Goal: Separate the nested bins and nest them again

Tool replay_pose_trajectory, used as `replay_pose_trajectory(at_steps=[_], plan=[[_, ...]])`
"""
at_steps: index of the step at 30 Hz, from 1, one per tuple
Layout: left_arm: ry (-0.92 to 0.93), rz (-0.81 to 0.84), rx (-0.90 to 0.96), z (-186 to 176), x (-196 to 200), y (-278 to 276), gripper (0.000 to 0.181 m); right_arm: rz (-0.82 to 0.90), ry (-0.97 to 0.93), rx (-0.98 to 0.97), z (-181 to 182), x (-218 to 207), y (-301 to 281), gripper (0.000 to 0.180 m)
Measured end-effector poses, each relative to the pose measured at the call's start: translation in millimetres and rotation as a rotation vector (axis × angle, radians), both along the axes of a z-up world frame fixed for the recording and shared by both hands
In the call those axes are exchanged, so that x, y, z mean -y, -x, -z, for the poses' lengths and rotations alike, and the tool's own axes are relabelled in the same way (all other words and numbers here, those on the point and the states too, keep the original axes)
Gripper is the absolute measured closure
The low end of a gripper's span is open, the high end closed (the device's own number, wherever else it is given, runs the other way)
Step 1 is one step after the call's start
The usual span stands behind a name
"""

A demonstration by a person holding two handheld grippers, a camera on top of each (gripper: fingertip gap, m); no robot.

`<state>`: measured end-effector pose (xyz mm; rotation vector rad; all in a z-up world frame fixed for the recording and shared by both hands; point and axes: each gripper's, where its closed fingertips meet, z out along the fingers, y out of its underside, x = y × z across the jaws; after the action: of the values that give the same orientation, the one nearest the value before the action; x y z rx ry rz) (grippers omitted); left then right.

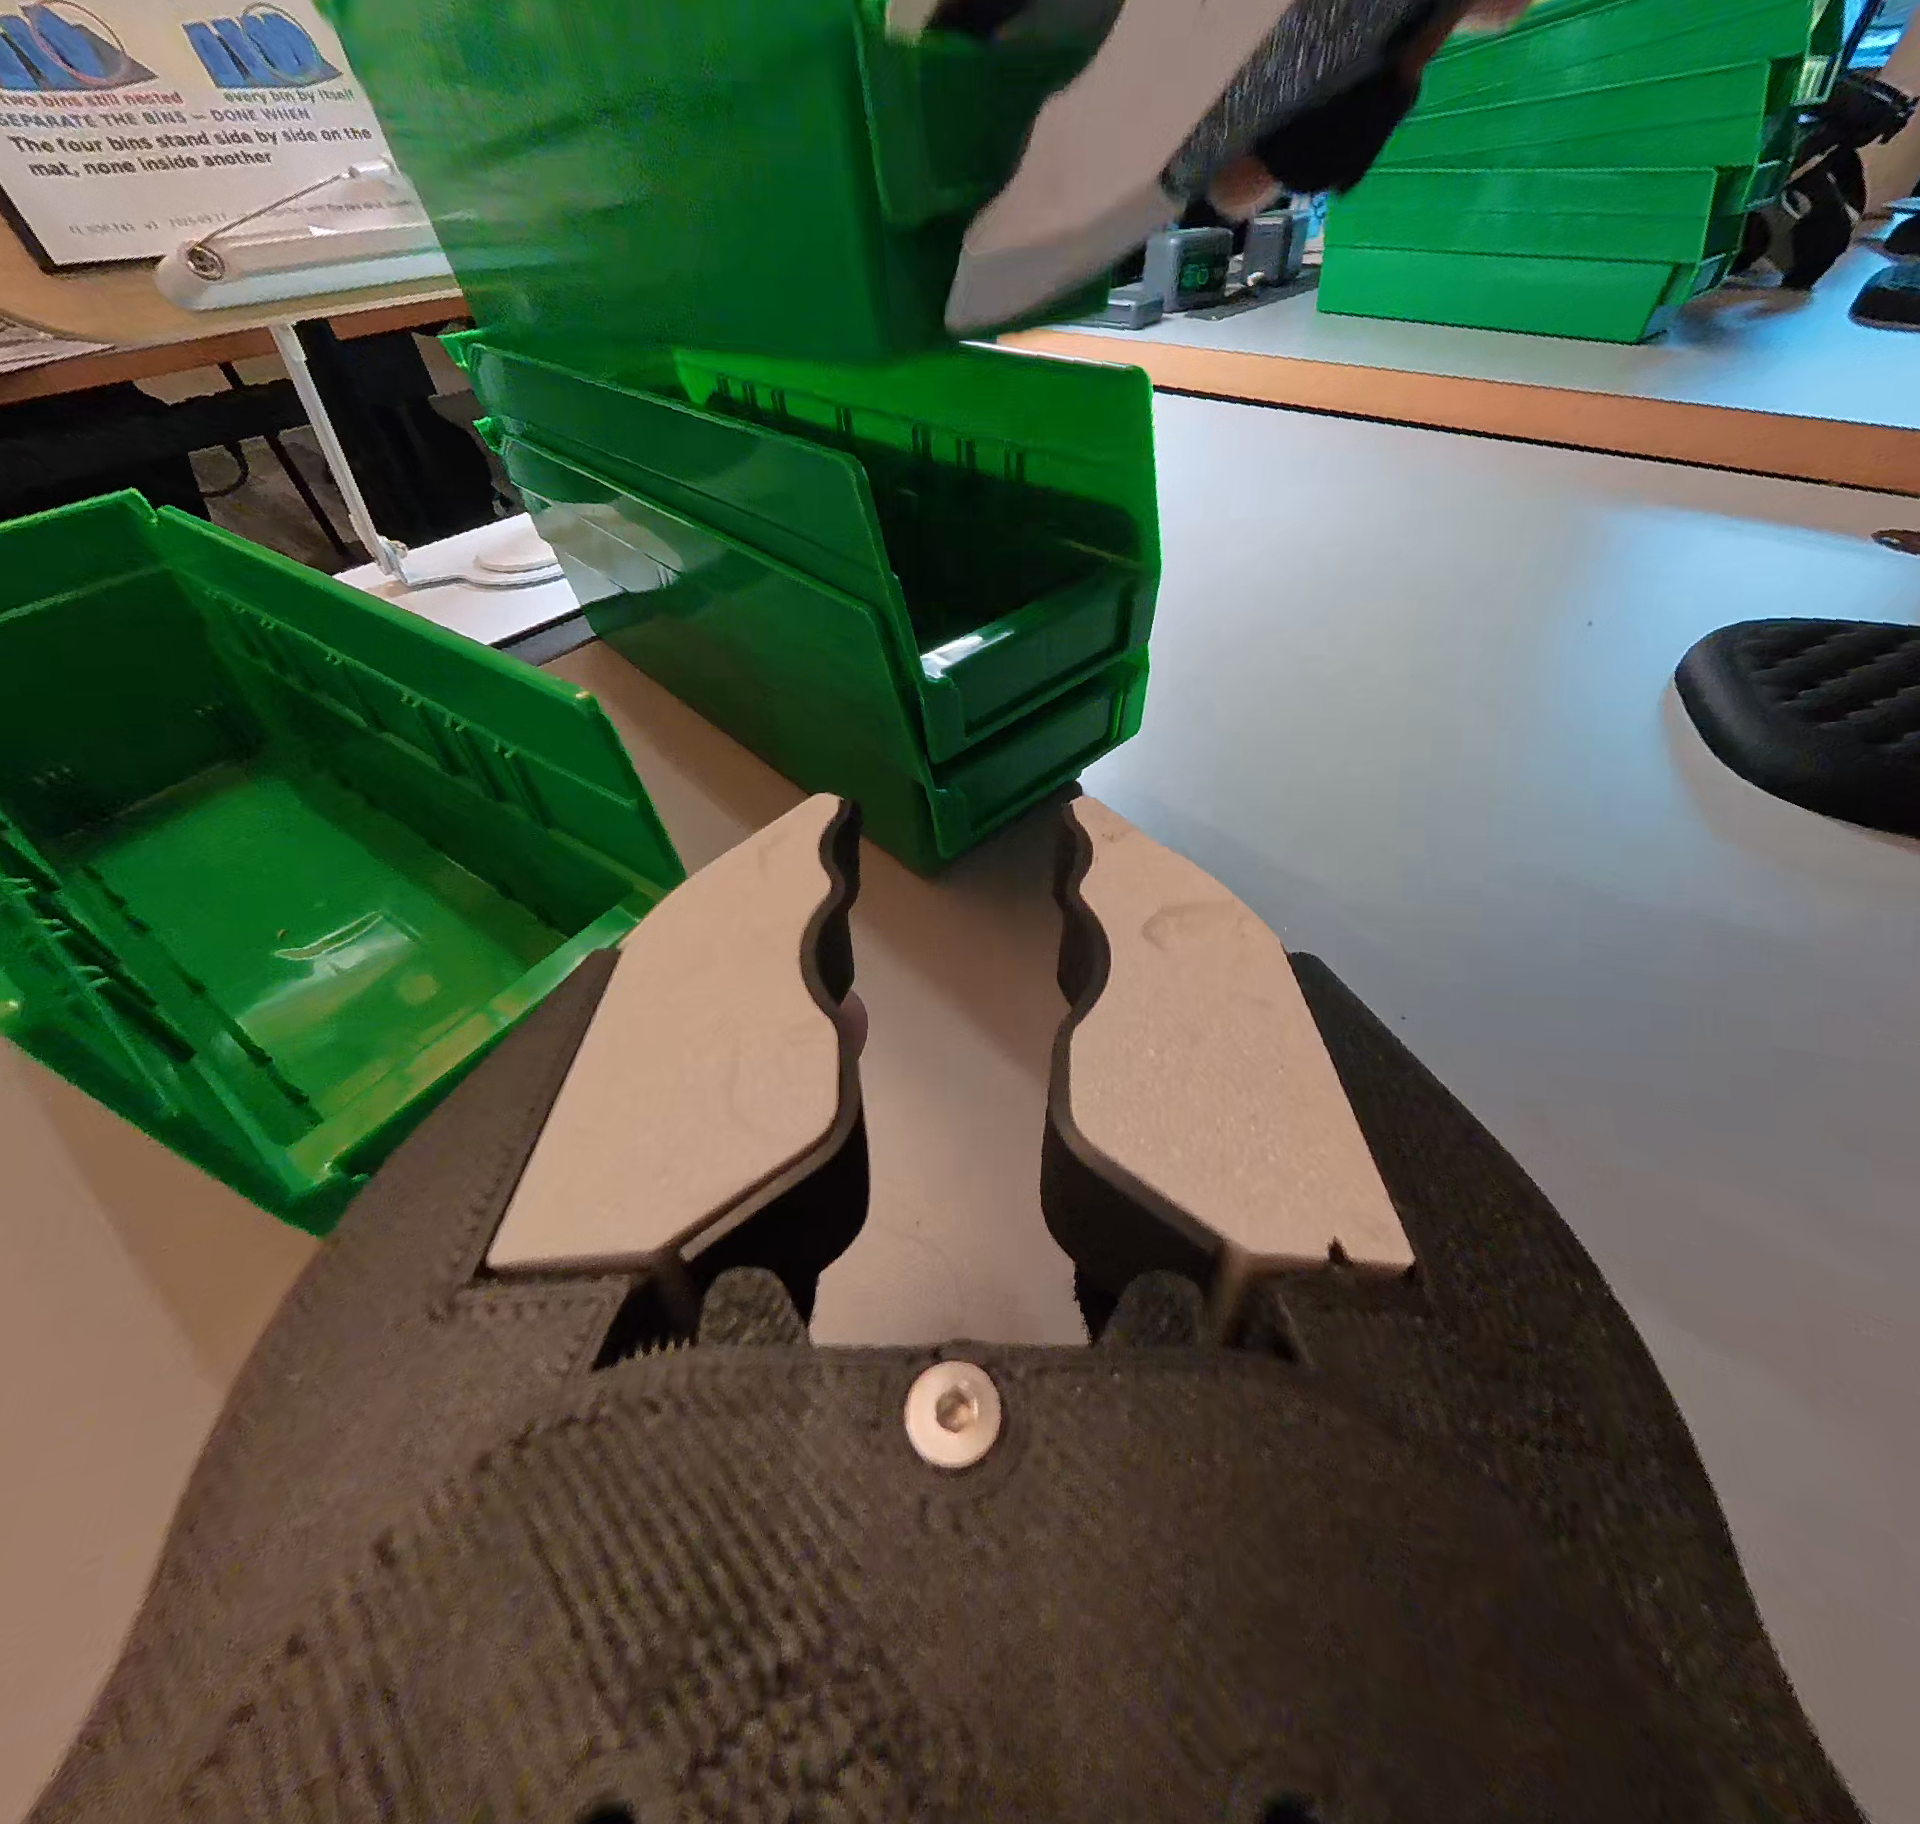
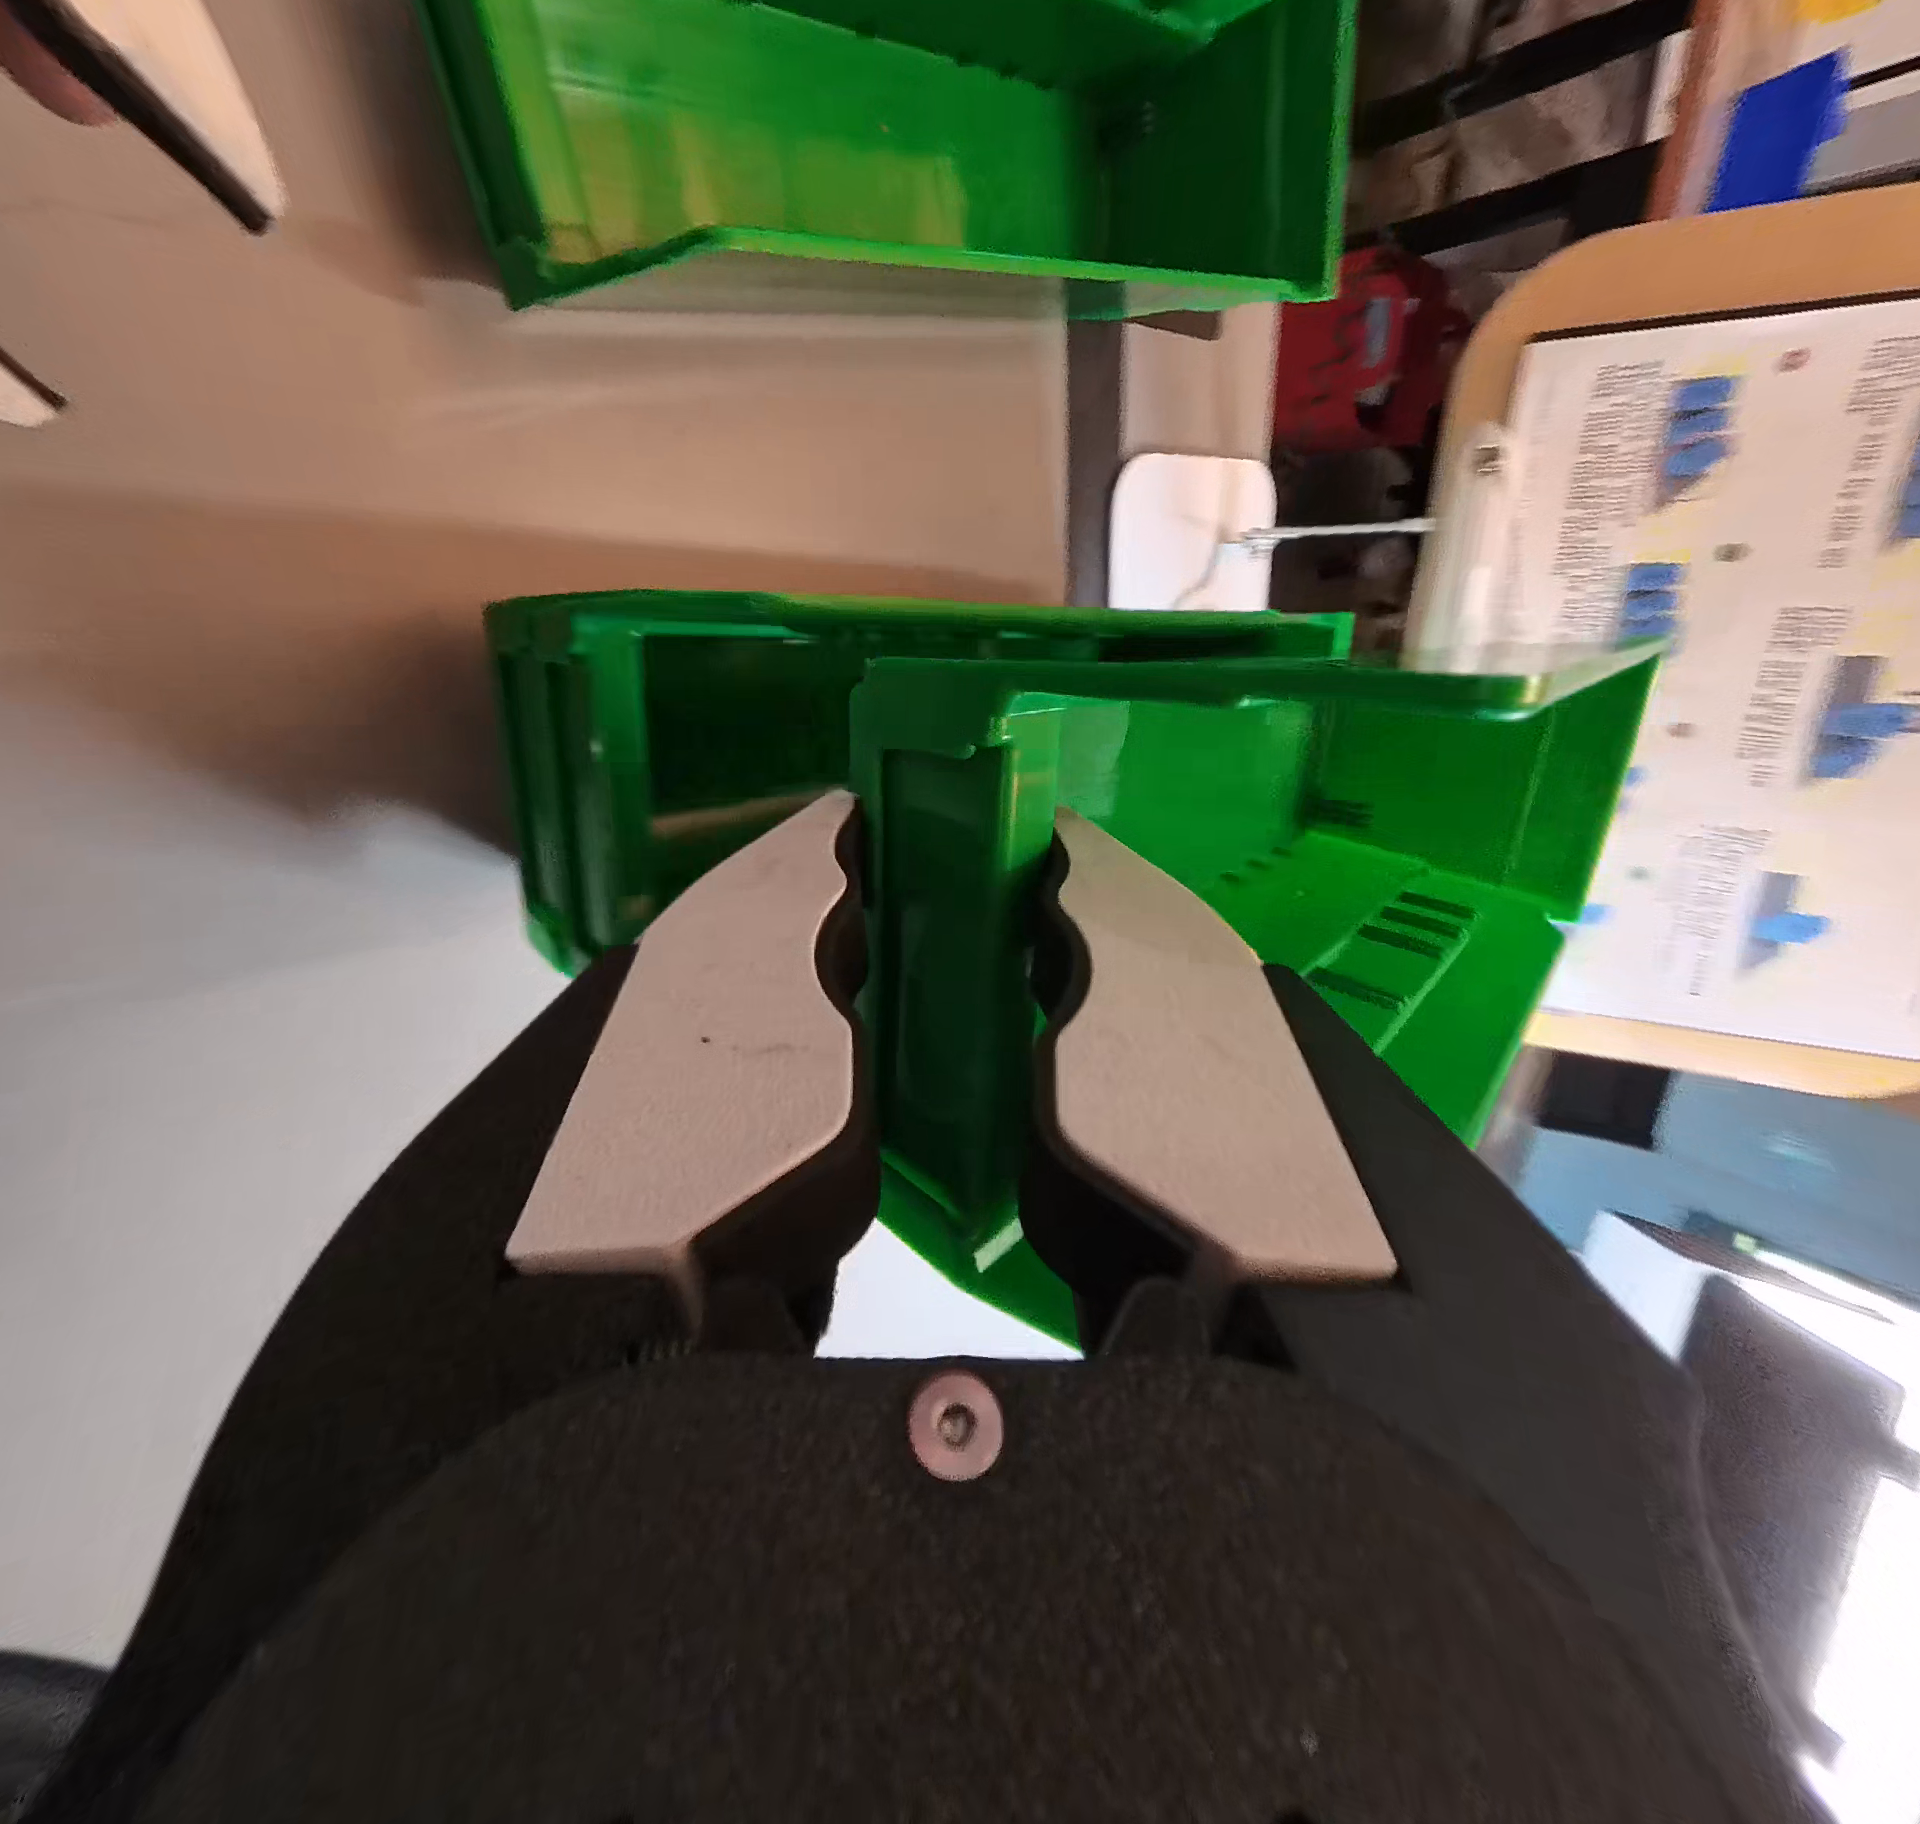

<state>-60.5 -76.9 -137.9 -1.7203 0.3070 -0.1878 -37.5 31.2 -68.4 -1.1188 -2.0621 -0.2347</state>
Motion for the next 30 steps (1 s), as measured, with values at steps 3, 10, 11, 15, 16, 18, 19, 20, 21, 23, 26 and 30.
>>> replay_pose_trajectory(at_steps=[3,10,11,15,16,18,19,20,21,23,26,30], plan=[[0.003,-0.003,-0.001,1,0,0,0.144,-0.004,-0.022,-0.061,-35,-2,-6,0.151],[0.003,-0.003,-0.001,1,0,-1,0.143,0.048,-0.082,-0.112,-75,-23,-69,0.151],[0.004,-0.002,-0.003,1,0,-2,0.143,0.067,-0.09,-0.11,-72,-30,-80,0.151],[0.013,-0.01,-0.011,5,-1,-1,0.141,0.154,-0.088,-0.073,-43,-56,-127,0.151],[0.015,-0.014,-0.009,6,-1,-1,0.14,0.167,-0.084,-0.065,-33,-64,-138,0.151],[0.02,-0.021,-0.006,7,-2,1,0.14,0.182,-0.078,-0.047,-11,-78,-159,0.151],[0.023,-0.024,-0.007,8,-2,2,0.14,0.179,-0.079,-0.035,1,-85,-168,0.151],[0.028,-0.025,-0.008,10,-3,2,0.14,0.17,-0.08,-0.022,14,-91,-176,0.151],[0.034,-0.026,-0.011,12,-3,2,0.14,0.152,-0.081,-0.006,28,-95,-184,0.151],[0.045,-0.026,-0.02,16,-4,2,0.14,0.127,-0.072,0.011,54,-102,-196,0.151],[0.061,-0.022,-0.028,21,-5,0,0.14,0.098,-0.068,0.037,90,-109,-207,0.151],[0.071,-0.025,-0.036,24,-6,0,0.14,0.078,-0.058,0.054,123,-118,-211,0.151]])
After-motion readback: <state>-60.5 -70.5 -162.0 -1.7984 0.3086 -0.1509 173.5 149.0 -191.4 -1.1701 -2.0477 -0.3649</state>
